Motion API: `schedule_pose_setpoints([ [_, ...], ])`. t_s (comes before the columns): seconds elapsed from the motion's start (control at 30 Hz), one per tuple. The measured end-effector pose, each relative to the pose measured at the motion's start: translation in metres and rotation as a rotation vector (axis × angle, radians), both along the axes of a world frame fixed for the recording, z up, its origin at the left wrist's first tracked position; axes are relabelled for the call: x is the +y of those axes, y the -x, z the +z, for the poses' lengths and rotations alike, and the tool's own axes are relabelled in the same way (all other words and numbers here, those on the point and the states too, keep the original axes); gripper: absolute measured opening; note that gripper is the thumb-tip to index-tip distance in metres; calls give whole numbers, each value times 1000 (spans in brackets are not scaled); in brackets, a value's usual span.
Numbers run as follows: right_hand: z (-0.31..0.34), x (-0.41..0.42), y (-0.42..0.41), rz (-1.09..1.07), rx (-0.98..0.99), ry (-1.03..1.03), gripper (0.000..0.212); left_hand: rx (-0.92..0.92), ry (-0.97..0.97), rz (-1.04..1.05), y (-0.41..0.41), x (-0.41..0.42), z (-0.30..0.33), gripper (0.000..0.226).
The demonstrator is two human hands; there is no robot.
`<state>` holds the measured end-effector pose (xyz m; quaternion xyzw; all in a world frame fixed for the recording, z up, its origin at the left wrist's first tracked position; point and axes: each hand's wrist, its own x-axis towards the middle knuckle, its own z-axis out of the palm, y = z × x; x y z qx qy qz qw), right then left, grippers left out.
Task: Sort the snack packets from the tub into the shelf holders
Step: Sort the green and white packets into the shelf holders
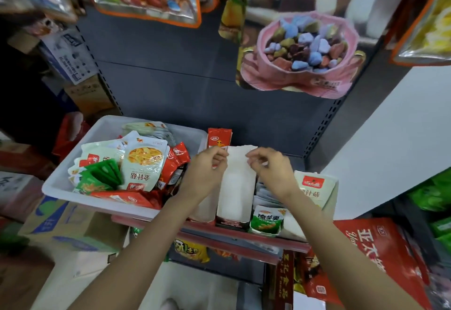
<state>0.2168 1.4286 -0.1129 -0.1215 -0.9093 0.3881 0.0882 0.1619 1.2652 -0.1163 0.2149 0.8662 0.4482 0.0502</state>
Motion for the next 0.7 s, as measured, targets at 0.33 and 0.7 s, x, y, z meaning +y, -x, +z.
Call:
schedule_pose_setpoints([
  [0.33, -9, -148, 73, 95, -55, 323, 24, 150, 323, 312, 74, -167, 1, 25],
  [0.7, -33, -270, 154, 305, -326, 149, 29, -164, 422, 50, 123, -270, -30, 32],
])
